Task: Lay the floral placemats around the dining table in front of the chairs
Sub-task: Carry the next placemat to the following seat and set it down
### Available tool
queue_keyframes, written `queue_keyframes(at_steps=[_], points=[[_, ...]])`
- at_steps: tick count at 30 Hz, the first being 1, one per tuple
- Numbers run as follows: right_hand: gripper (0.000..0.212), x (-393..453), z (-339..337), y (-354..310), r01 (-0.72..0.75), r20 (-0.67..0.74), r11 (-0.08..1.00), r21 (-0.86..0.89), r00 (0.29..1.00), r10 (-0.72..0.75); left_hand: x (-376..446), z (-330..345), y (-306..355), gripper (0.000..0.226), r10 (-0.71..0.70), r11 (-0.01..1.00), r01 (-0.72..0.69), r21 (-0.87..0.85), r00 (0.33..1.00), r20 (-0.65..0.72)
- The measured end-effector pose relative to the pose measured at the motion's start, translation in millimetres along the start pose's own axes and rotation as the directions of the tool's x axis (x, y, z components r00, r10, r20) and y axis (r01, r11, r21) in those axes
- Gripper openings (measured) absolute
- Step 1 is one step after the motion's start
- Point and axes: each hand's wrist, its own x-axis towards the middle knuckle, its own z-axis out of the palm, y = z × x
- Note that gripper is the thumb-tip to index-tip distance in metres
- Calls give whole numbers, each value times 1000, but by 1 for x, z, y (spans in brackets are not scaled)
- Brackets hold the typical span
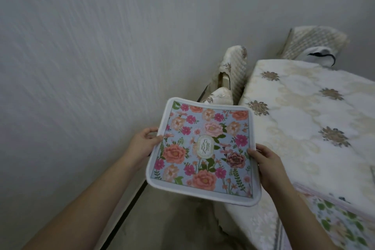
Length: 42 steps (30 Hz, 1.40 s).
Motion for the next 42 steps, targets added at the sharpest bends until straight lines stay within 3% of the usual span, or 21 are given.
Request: queue_keyframes(at_steps=[8,15,21,27,34,37,42], points=[[10,8,10,-9,25,-250,1000,18,968,-20,81,25,33,19,56,995,-75,62,963,263],[13,-6,42,-7,31,-454,997,77,891,7,146,31,62,20,91,976,-175,130,868,489],[17,-24,41,6,58,-623,979,193,779,76,173,80,79,19,59,959,-220,177,768,637],[15,-26,15,24,117,-703,953,280,701,121,191,158,90,24,-2,914,-303,269,660,751],[17,-6,7,39,185,-757,903,387,623,197,218,244,108,37,-28,804,-459,379,606,795],[16,-4,7,40,199,-772,885,421,591,235,226,272,108,31,-2,748,-535,394,591,807],[12,-4,11,52,249,-814,854,457,504,289,234,323,105,20,-106,695,-594,405,473,875]])
